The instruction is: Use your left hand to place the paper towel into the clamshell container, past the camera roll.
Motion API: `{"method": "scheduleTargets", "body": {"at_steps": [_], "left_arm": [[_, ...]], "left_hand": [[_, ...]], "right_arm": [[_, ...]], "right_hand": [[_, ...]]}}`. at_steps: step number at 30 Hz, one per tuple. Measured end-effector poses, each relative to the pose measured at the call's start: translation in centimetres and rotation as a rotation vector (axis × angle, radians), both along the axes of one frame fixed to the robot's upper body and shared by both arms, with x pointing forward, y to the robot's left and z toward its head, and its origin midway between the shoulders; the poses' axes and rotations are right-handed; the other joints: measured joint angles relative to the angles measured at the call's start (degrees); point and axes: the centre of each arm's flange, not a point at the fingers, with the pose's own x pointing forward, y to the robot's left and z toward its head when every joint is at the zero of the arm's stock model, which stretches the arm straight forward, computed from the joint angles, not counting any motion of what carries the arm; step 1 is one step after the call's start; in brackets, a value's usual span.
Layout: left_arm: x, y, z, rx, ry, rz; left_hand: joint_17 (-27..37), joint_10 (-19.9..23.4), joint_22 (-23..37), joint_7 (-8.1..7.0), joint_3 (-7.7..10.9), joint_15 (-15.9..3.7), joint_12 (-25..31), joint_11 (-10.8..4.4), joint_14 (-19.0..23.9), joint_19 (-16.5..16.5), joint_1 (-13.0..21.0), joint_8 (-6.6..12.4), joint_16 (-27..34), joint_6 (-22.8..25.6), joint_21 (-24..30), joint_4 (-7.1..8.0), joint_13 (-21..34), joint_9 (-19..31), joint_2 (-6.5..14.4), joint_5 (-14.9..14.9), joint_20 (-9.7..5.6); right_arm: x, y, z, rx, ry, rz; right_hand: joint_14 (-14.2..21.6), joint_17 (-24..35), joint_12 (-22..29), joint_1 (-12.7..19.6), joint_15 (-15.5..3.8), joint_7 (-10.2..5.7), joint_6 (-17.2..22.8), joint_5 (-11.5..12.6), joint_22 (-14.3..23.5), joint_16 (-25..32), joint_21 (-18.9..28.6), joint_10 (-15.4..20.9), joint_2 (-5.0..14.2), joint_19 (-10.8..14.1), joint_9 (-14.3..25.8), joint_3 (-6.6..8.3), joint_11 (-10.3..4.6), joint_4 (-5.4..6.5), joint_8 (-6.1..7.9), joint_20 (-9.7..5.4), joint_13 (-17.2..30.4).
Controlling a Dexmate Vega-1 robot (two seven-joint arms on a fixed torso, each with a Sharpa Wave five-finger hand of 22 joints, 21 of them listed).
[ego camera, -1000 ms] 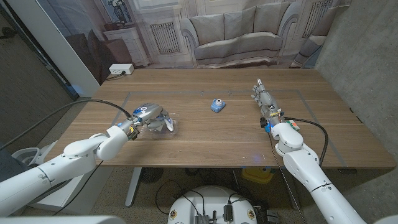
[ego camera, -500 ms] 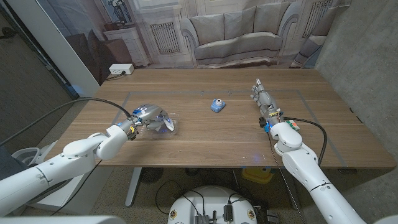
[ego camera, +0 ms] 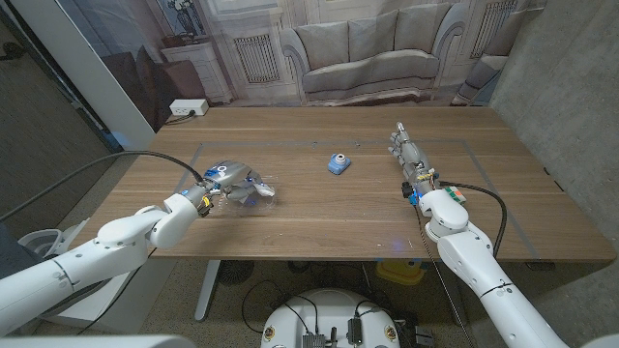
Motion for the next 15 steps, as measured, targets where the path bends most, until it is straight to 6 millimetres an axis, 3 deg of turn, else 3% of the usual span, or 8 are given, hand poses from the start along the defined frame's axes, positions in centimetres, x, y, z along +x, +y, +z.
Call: {"method": "scheduleTargets", "body": {"at_steps": [15], "left_arm": [[-0.98,0.13,0.88,-0.006,-0.036,0.013]], "left_hand": [[-1.32,-1.67,0.00,-0.29,-0.48,0.78,0.00,0.20,-2.83,-3.31,-1.82,0.01,-0.27,-1.14,-1.23,0.48,-0.99,-0.01,-0.15,0.00,1.44]], "right_arm": [[-0.09,0.18,0.14,0.002,-0.010,-0.001]], "right_hand": [[0.31,0.00,0.00,0.00,-0.31,0.00,0.00,0.00,0.00,0.00,0.00,0.00,0.00,0.00,0.00,0.00,0.00,0.00,0.00,0.00,0.00]]}}
